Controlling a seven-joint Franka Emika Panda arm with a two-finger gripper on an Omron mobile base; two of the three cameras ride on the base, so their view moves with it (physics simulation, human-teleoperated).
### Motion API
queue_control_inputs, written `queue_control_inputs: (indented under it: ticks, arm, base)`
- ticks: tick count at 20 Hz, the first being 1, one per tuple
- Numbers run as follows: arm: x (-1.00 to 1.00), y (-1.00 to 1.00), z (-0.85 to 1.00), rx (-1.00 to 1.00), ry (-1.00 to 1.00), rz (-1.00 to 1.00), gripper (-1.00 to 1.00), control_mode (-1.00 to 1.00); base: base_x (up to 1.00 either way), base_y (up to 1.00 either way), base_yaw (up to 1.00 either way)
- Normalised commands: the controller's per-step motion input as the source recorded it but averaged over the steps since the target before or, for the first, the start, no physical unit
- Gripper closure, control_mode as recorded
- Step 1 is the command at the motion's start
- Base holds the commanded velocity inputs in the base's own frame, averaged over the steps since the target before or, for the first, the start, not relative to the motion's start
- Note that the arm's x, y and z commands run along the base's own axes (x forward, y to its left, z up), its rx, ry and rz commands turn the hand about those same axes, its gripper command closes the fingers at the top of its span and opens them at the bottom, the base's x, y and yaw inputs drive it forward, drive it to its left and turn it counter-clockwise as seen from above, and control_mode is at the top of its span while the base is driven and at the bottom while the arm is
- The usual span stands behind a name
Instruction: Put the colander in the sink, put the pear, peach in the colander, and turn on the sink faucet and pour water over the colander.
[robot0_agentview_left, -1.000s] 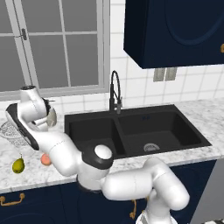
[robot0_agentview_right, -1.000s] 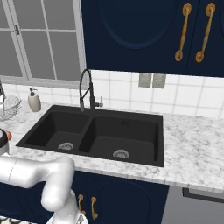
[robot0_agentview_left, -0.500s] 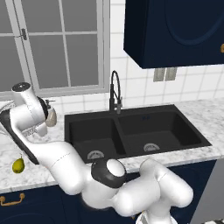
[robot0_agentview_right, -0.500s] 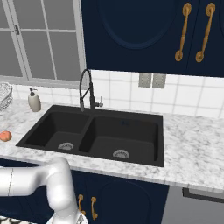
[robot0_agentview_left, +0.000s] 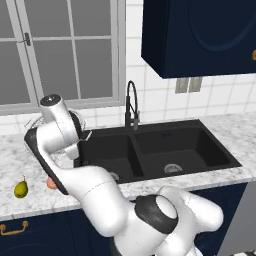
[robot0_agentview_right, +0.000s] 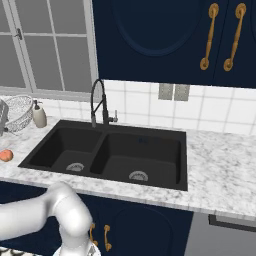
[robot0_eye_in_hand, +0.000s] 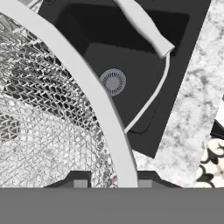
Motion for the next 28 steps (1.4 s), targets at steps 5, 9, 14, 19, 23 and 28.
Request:
queue_control_inputs:
  ticks: [5,9,14,19,23,28]
  arm:
    - [-0.17,-0.99,0.0,0.0,0.0,-0.34,1.0,-1.0]
    - [0.09,-0.64,-0.03,0.01,0.01,-0.33,1.0,-1.0]
    - [0.37,-0.05,-0.3,0.08,0.01,-0.24,1.0,-1.0]
    - [0.52,0.0,-0.4,0.07,0.01,-0.21,1.0,-1.0]
    - [0.44,-0.03,-0.39,0.04,0.04,-0.22,1.0,-1.0]
    - [0.28,0.0,-0.46,0.05,0.03,-0.17,1.0,-1.0]
  base:
    - [0.0,0.0,0.0]
    - [0.0,0.0,0.0]
    - [0.0,0.0,0.0]
    - [0.0,0.0,0.0]
    - [0.0,0.0,0.0]
    - [0.0,0.0,0.0]
